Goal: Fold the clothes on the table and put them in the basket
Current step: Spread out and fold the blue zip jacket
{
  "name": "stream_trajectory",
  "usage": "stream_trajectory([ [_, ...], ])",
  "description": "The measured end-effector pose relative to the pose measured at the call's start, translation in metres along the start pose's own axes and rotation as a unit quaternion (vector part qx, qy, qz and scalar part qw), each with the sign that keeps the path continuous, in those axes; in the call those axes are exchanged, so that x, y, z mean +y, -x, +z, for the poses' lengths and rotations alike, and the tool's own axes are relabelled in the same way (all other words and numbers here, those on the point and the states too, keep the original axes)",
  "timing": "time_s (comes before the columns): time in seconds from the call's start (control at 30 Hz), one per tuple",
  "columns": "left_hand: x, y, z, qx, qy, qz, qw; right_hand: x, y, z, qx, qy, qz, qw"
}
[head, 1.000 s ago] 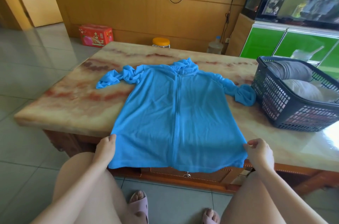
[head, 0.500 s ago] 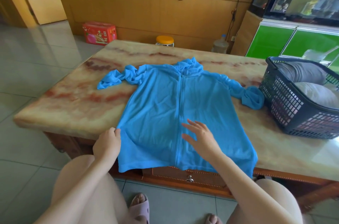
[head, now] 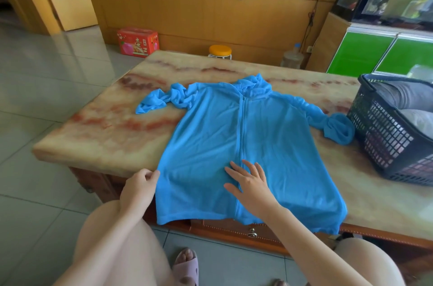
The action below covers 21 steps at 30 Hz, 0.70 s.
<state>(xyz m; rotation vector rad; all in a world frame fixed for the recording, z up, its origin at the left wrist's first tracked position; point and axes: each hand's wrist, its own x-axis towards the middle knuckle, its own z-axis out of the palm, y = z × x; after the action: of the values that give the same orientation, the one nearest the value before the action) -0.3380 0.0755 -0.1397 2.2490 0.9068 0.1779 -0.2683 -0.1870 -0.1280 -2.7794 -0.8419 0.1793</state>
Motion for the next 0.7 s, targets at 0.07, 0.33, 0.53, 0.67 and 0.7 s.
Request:
stream_trajectory([
  [0.07, 0.003, 0.001, 0.000, 0.021, 0.006, 0.008, 1.000, -0.001, -0.002, 0.000, 0.003, -0.016, -0.015, 1.000],
  [0.33, 0.015, -0.017, 0.000, 0.050, -0.075, 0.043, 0.995, 0.002, -0.023, -0.003, -0.009, -0.063, -0.003, 0.998],
  [0.53, 0.045, -0.040, 0.006, 0.112, -0.072, 0.185, 0.974, 0.010, -0.054, -0.020, 0.020, -0.090, 0.005, 0.996],
  [0.67, 0.081, -0.076, 0.033, 0.039, -0.047, 0.307, 0.950, 0.028, -0.091, -0.034, 0.021, -0.194, 0.059, 0.979],
  [0.7, 0.094, -0.083, 0.043, 0.009, -0.038, 0.316, 0.948, 0.035, -0.101, -0.038, 0.027, -0.223, 0.075, 0.972],
])
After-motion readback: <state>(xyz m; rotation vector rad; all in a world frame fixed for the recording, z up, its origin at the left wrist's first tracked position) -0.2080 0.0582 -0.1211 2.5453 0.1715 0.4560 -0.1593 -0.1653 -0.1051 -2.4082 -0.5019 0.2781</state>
